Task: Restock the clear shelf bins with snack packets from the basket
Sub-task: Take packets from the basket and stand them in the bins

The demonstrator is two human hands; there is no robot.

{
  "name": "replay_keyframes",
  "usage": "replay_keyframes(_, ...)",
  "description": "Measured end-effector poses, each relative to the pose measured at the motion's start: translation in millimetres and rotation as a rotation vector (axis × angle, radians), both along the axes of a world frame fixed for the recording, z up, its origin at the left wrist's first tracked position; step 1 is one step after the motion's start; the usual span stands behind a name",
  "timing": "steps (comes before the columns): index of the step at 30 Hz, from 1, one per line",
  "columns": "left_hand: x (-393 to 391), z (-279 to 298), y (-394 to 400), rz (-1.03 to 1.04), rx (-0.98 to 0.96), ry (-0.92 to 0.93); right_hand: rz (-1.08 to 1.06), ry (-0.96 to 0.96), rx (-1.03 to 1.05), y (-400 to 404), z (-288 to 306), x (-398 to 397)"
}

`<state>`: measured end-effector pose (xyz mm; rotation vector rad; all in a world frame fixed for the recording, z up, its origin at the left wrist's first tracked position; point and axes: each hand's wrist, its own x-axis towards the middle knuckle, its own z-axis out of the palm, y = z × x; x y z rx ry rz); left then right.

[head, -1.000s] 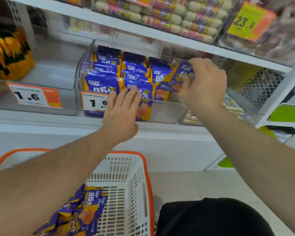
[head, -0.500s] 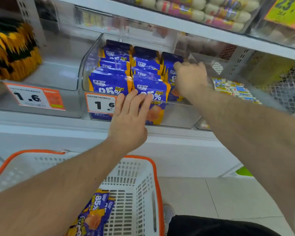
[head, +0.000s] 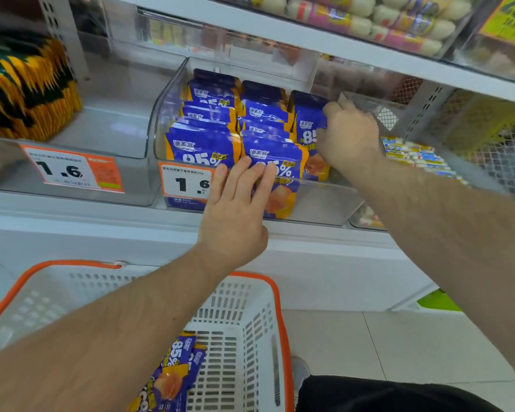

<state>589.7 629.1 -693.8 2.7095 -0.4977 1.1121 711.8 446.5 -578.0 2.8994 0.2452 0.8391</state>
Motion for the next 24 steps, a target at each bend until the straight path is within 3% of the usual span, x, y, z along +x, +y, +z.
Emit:
replay_keyframes(3, -9, 6, 0, -0.036, -0.060, 0.038, 0.121, -0.163, 0.223, 7, 0, -35)
replay_keyframes(8, -47, -20, 25, -0.122, -0.214, 0.117, 0.415, -0.443, 0.332, 56, -12, -94)
replay_keyframes(11, -76, -53, 56, -0.114, -0.335, 0.318, 0.650, -0.397, 0.401, 99, -44, -124)
replay_keyframes(14, -104, -82, 94, 0.023, -0.501, 0.725, 0.751, -0.156, 0.477, 144, -101, -150)
replay_keyframes(17, -131, -106, 132, 0.199, -0.577, 1.019, 0.670, 0.268, 0.513, 181, -163, -165)
replay_keyframes(21, -158, -136, 176, 0.378, -0.680, 1.210, 0.385, 0.938, 0.388, 214, -238, -182)
replay_keyframes(24, -167, -153, 202, 0.474, -0.777, 1.238, 0.149, 1.270, 0.389, 231, -301, -196)
